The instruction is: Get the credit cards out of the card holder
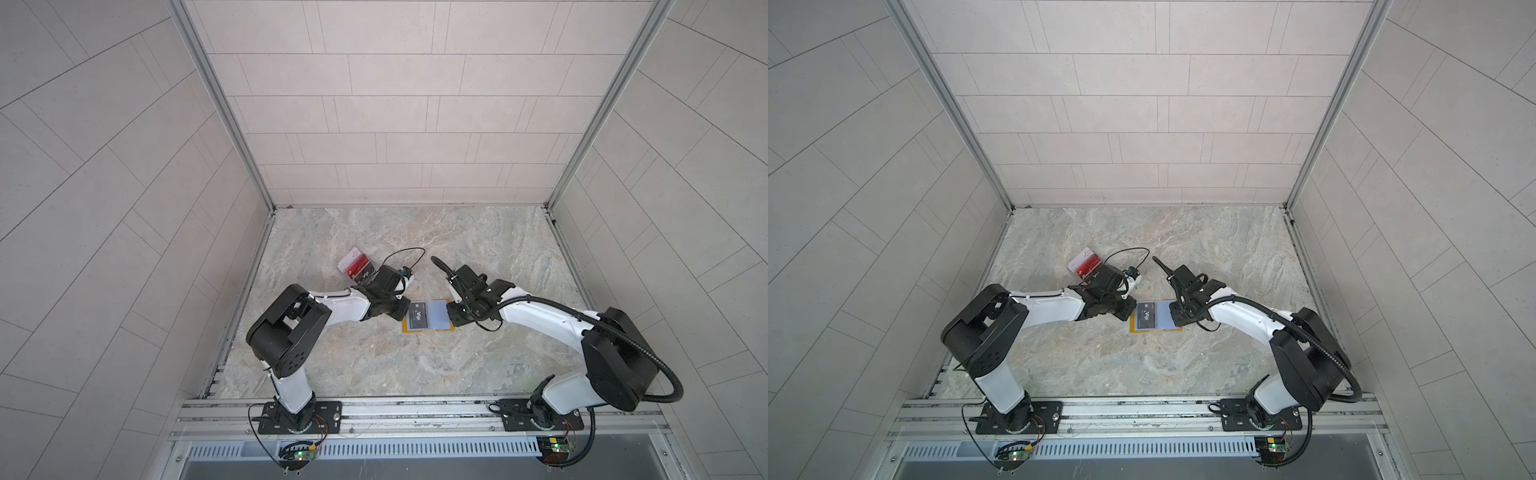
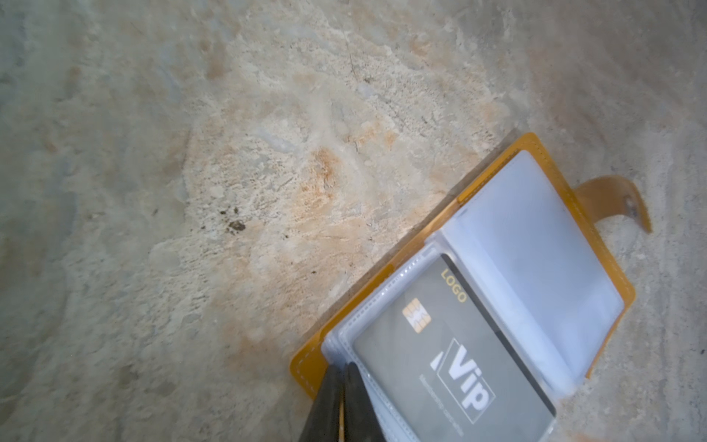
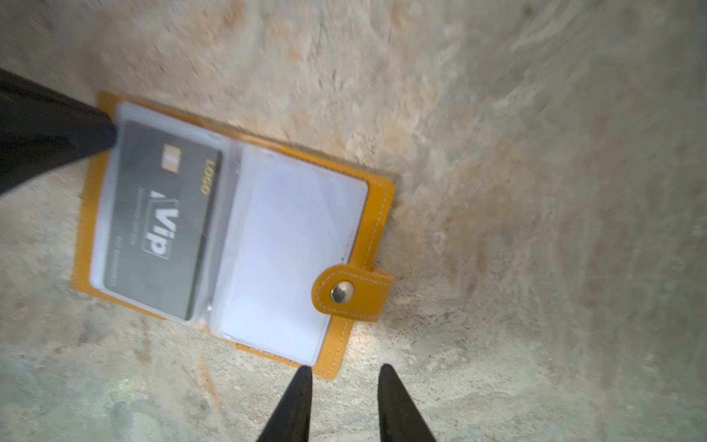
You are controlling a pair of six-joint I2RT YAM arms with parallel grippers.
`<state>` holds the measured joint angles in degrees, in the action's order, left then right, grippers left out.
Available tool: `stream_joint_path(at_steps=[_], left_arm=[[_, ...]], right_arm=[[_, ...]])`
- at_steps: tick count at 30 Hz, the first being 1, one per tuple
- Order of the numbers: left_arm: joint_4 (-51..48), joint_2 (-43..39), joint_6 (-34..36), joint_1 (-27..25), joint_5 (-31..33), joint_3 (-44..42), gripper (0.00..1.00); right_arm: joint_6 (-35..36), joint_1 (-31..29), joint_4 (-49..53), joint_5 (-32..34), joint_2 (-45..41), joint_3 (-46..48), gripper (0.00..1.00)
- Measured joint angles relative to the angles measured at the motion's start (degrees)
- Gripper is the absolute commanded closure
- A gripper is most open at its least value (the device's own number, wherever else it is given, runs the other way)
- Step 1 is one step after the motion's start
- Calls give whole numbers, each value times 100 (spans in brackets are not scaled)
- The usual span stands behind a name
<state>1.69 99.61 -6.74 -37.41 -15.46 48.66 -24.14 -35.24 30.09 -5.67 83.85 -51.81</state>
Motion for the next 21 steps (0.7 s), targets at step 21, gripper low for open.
stream_joint_path(at_steps=[21], left_arm=[[-131, -645, -343, 0, -546, -588, 98]], right_arm=[[-361, 92, -1200, -2035, 929, -326, 70]])
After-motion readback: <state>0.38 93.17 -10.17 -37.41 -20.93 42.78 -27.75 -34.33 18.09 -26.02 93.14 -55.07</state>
